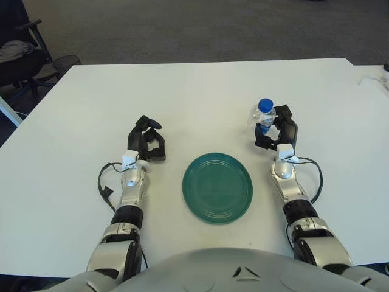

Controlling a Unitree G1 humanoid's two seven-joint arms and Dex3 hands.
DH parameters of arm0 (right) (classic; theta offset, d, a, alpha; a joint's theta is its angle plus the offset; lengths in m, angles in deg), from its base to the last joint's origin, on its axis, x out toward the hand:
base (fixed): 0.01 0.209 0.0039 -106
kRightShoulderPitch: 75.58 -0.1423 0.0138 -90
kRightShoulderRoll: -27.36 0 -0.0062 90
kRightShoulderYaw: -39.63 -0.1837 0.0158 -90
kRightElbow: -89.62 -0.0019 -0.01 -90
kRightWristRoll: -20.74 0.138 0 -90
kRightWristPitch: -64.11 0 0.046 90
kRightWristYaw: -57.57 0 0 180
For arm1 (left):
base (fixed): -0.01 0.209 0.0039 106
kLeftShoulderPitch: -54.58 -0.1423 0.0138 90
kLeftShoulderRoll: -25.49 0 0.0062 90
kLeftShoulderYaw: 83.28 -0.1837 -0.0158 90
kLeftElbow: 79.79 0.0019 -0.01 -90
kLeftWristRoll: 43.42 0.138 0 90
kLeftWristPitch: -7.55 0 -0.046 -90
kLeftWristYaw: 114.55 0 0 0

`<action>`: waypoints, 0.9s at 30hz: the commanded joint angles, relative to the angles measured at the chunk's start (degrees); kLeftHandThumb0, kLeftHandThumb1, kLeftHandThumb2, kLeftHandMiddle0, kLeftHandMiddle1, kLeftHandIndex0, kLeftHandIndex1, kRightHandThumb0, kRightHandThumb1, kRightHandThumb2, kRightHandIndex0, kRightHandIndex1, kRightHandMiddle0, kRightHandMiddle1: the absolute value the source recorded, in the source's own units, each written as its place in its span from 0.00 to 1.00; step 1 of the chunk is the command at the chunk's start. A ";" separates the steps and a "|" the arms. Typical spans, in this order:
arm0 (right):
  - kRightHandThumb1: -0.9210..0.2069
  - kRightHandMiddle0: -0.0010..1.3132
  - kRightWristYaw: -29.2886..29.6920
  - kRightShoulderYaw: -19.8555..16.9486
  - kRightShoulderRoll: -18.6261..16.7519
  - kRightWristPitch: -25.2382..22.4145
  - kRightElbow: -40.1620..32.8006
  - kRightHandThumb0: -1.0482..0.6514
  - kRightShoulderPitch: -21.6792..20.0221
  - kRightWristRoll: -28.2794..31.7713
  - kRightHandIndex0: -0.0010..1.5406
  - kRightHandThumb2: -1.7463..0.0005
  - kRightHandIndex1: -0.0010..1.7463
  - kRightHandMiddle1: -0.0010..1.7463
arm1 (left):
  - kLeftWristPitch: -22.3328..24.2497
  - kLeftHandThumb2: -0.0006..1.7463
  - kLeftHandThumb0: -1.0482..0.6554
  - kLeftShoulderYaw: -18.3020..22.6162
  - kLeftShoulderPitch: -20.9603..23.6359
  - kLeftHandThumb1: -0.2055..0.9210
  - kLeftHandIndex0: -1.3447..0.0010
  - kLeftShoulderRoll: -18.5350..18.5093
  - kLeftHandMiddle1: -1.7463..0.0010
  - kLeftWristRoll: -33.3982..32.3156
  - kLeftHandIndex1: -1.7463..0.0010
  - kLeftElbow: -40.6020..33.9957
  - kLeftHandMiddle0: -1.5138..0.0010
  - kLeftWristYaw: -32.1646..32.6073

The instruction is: Put the bottle into the plate.

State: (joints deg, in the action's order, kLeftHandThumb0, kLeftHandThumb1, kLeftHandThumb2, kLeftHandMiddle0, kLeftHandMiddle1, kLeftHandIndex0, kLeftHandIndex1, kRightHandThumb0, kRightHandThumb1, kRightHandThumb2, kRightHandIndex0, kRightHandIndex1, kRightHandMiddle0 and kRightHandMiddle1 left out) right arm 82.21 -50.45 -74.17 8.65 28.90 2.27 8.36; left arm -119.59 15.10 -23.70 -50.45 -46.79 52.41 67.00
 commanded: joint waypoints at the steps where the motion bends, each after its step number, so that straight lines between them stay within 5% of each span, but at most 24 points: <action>1: 0.63 0.84 -3.09 0.38 0.12 -2.65 -5.00 0.54 1.61 0.57 0.88 0.20 1.00 1.00 | 0.43 0.99 0.61 -0.86 -4.82 0.13 0.49 1.31 0.04 1.55 0.00 2.89 0.41 0.87; 27: 0.61 0.84 -13.05 2.36 0.13 -7.78 -15.16 0.55 5.63 -0.66 0.88 0.20 1.00 1.00 | 2.77 1.00 0.61 -2.09 -5.22 0.12 0.49 1.99 0.03 3.22 0.00 0.81 0.40 3.18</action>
State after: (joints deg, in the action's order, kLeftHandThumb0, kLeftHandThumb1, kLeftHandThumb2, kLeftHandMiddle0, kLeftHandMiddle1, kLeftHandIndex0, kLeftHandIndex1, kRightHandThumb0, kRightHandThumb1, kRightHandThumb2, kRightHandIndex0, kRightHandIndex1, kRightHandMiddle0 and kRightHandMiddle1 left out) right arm 70.20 -48.45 -74.18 2.32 15.21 6.99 7.90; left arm -118.16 14.01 -24.30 -49.96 -44.81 50.87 69.50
